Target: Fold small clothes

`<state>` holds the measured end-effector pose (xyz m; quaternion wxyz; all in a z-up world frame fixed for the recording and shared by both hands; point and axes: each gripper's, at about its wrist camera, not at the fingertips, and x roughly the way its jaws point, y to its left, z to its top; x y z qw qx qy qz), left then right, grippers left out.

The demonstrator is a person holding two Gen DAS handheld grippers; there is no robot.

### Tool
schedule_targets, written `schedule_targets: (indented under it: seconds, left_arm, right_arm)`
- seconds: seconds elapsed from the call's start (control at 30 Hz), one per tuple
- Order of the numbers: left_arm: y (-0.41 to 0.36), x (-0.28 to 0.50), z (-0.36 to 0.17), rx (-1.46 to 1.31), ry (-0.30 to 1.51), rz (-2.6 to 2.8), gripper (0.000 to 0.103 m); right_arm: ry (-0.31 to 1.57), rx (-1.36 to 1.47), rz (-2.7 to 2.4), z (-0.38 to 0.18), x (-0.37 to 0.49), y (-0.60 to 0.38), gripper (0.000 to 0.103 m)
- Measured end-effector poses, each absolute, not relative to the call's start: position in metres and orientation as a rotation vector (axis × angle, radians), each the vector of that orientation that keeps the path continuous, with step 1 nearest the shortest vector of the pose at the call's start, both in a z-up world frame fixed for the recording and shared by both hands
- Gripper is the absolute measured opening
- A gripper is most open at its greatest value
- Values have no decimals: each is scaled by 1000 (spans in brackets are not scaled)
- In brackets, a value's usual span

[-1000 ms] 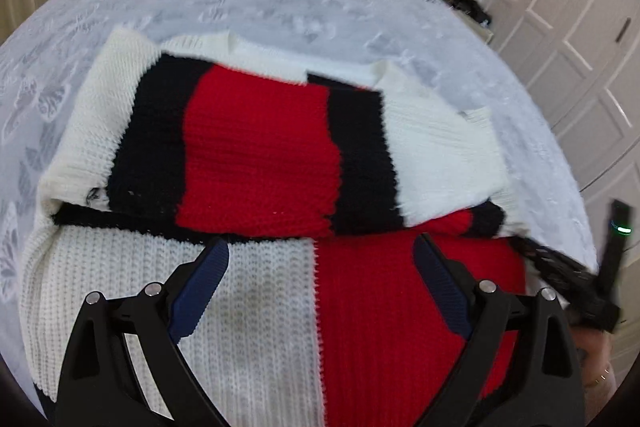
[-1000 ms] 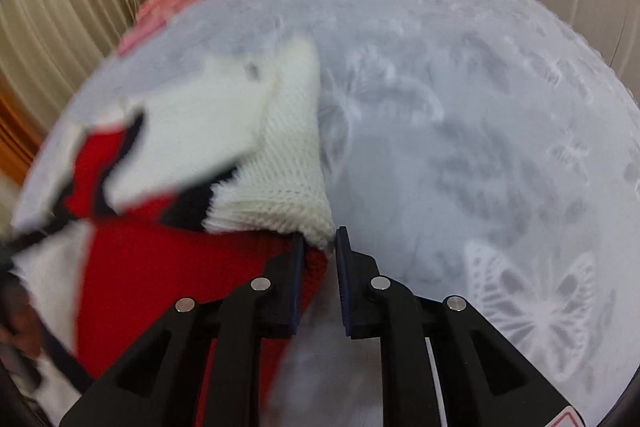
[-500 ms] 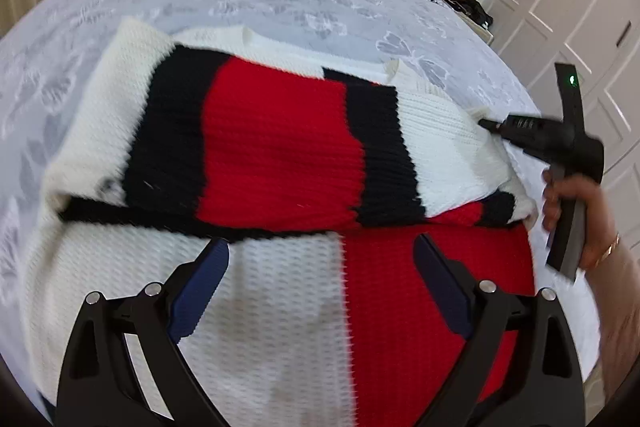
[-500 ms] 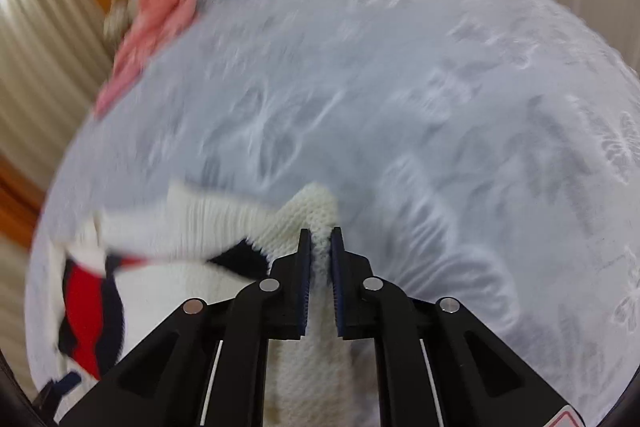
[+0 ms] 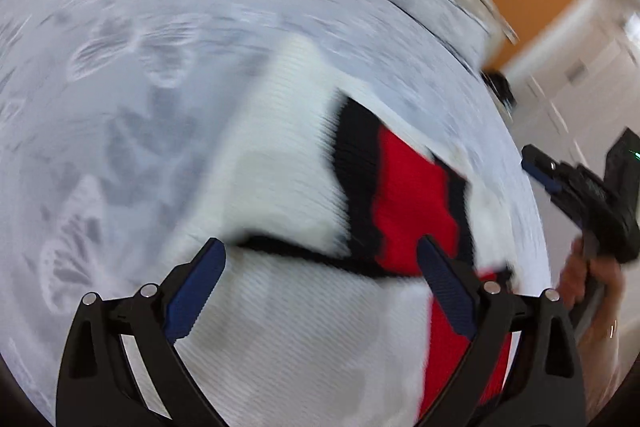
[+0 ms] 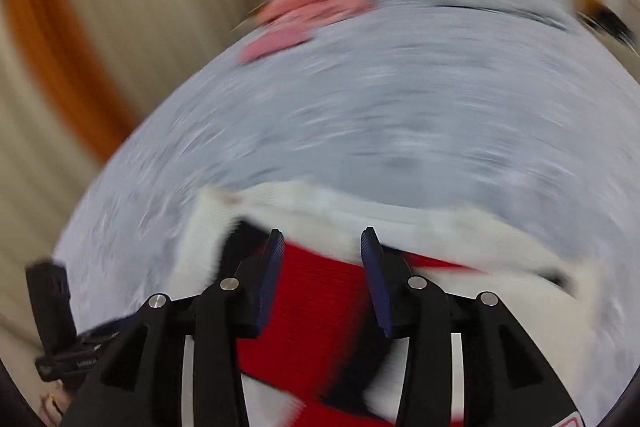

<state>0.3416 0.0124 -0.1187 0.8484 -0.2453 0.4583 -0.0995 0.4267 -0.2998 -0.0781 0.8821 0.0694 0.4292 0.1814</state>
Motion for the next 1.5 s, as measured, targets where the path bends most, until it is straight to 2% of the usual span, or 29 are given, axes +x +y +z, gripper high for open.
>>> schedule_targets:
  seconds: [0.03,0.17,0.23,0.33,0.4,0.47,0.53,0.67,0.7,0.73,0.8,0.83,0.87,0.9,0.93,1.13,1.2,1.23,1.3,1.37,1.4,1.47,1.5]
  left_arm:
    - [25,349,-126,-576,949,-192,90]
    - [53,369,-147,-714,970,-190,28]
    - [64,369,-151,-750,956,-211,18]
    - [72,361,-150,-798,976,-254,16]
    - [72,342,-136,-839,970,-330,23]
    - [70,327,-129,-864,956,-359,66]
    - [63,322,-129,-869,947,-359,74]
    - [39,344,-156,-863,1015,-327,74]
    - [36,350,-161,-873,1016,-315,72]
    - [35,352,-160,-865,998,-297,67]
    - [32,360,-161,-885,996,-329,43]
    - [31,363,-165,-929,1010,-365,22]
    - [30,369,-171,-992,1045,-374,15]
    - [32,370,-178,-1046,1063,-358,12]
    - [33,370,-180,-1063,1062,-331,9]
    - [56,356,-136,-911,937,-242,8]
    - [68,352,-133,-873,922,-195,8]
    - [70,353,-139,-859,948,-175,9]
    - [64,356,-156,-870,1030,-181,9]
    - [61,353,-166,-909,1060,-201,10]
    - [59,352,-166,-903,1057,-204,10]
    - [54,349,-162,-879,1041,-202,21]
    - [52,351,-161,-875,1038,-198,24]
  right_arm:
    - [924,97,404,-87,441,-261,40]
    - [998,9,454,-114,469,-174,43]
    - [1024,-75,457,-127,477,-140,44]
    - [1000,-64,436,-119,488,-137,44]
    - [962,25,444,-104,482,-156,44]
    - [932,52,405,-93,472,-172,44]
    - [901,92,319,-83,451,-210,45]
    - [880,201,29,-89,392,-325,52]
    - [892,199,-76,-97,374,-361,52]
    - [920,188,-135,-105,366,-380,52]
    - [975,165,-220,-121,356,-410,52]
    - [989,155,-243,-128,353,-421,51]
    - [1003,167,-241,-133,353,-426,47]
    - [1018,205,-208,-139,355,-427,8]
    - [1047,282,-121,-145,359,-426,2]
    - [881,297,-7,-101,336,-408,0]
    - [918,243,-71,-112,332,-421,1]
    - [958,225,-119,-122,332,-430,8]
    - [999,326,-154,-137,332,-450,13]
    - [999,370,-139,-140,338,-453,23]
    - [1014,357,-147,-145,344,-449,34]
    - [1033,358,-135,-158,353,-445,37]
    - [1035,363,-133,-161,352,-443,30]
